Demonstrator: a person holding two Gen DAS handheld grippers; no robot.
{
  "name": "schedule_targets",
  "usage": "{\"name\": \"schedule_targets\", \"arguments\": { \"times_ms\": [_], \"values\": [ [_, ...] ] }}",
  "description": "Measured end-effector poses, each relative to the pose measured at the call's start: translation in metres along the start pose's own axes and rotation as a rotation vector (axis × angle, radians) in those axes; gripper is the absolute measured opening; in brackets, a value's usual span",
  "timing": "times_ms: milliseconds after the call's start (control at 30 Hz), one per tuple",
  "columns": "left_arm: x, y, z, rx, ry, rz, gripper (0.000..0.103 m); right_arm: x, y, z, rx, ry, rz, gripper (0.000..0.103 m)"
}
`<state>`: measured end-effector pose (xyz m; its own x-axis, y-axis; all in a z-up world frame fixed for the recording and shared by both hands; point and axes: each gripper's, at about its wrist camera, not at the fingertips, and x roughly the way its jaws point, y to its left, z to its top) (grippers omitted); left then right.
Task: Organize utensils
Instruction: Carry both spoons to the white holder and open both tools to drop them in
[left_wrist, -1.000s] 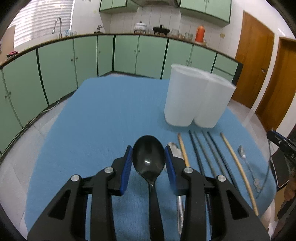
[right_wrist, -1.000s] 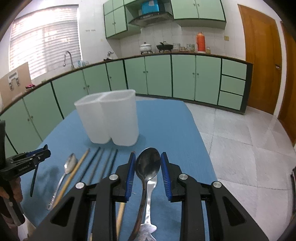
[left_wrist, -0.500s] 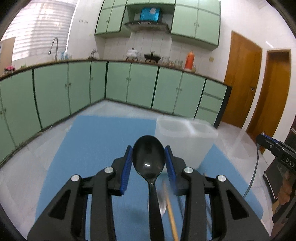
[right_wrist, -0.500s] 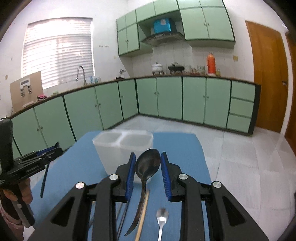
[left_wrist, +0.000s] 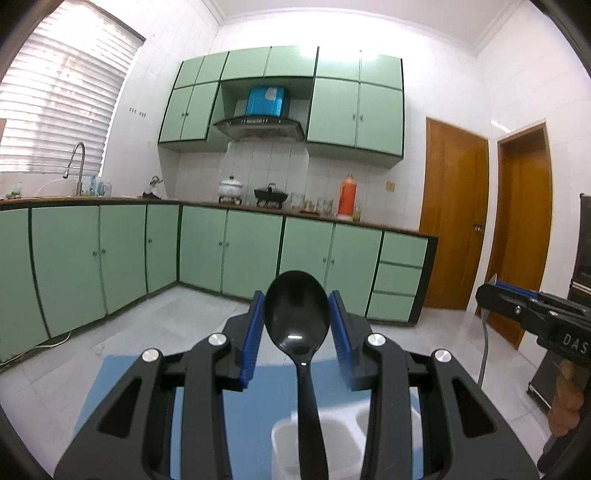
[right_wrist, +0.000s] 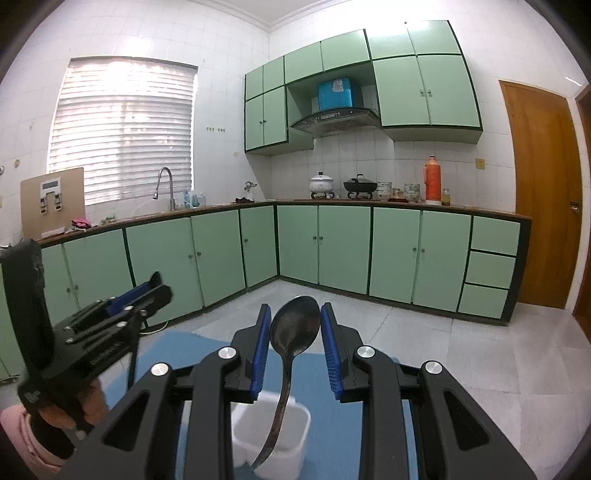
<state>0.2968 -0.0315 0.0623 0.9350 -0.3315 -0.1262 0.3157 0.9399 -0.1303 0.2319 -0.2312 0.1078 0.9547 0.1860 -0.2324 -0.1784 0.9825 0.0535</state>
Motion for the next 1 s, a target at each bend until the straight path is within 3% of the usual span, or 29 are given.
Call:
{"name": "schedule_targets", "arguments": {
  "times_ms": [267,500,667,1000],
  "values": [
    [0.051,0.013,-0.028,-0.045,0.030,-0.046,0.034,0.056,-0.004,-0.009,-0.003,0.007,-0.048,0.027],
    [0.058,0.017,-0.050,-0.039,0.076,-0.050,0.034,0.090,-0.005,-0.047,0.012,0.099,-0.061,0.027],
    [0.051,0.017,-0.065,-0.022,0.125,-0.048,0.035,0.090,-0.003,-0.069,0.021,0.148,-0.047,0.027],
    [0.021,0.027,-0.073,-0.056,0.196,-0.029,0.058,0.077,0.002,-0.091,0.020,0.199,-0.021,0.029]
  ]
}}
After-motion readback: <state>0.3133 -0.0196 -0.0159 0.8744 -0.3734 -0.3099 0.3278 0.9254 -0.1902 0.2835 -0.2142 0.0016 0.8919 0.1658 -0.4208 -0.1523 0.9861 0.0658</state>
